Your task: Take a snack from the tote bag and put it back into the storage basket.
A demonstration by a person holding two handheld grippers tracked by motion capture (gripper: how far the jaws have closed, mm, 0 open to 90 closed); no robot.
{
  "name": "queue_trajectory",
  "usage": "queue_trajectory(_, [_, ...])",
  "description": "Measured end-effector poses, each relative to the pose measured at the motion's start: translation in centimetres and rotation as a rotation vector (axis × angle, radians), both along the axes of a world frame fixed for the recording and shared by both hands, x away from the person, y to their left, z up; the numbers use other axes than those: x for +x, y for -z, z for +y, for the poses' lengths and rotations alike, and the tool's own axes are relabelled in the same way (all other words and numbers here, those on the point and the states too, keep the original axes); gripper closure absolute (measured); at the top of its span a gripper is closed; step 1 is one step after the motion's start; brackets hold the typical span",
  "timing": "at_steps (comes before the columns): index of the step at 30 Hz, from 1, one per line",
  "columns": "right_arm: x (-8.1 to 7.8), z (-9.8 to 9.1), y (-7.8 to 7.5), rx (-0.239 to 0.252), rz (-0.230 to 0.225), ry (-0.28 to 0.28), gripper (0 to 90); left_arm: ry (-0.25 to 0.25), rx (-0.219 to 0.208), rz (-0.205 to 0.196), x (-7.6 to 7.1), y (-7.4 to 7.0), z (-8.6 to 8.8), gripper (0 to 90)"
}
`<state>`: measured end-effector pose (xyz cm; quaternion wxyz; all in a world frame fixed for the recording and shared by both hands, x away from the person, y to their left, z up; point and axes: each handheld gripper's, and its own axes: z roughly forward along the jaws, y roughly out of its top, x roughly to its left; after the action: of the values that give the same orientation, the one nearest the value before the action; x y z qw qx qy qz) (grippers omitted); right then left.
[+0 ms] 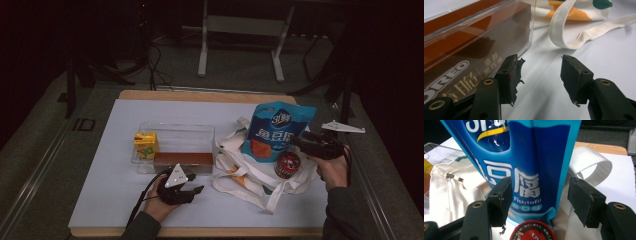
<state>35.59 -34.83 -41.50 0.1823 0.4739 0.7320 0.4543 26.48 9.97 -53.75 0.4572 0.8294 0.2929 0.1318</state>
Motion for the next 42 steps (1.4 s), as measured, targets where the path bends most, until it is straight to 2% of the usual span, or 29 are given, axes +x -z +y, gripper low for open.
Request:
queue_trajectory(18, [2.5,1.8,0.6,-0.001,0.038,-0.058,35.2,0.009,0.015,-0.005,-0.1,0.0,-0.2,48.5])
queue_trajectory(19, [2.7,1.9,0.8,0.016,0.042,-0.071,36.3,0.008,0.018,-0.005,-0.1,0.0,-0.2,48.4])
queue_trajectory(25, [2.7,2.0,1.1,0.071,0.030,-0.123,47.0,0.015,0.026,-0.003,-0.1,0.1,-0.3,48.4])
queue_trajectory(31, [2.7,2.0,1.2,0.114,0.003,-0.143,63.5,0.018,0.030,-0.002,-0.1,0.1,-0.3,48.3])
queue_trajectory(34, [2.7,2.1,1.3,0.116,-0.003,-0.152,67.9,0.019,0.032,-0.002,-0.1,0.1,-0.4,48.2])
queue_trajectory(35, [2.6,2.1,1.2,0.119,-0.008,-0.158,72.8,0.021,0.033,-0.001,-0.1,0.1,-0.4,48.1])
queue_trajectory(42, [2.4,2.3,1.1,0.106,-0.027,-0.158,82.8,0.024,0.043,-0.006,-0.1,0.1,-0.5,47.8])
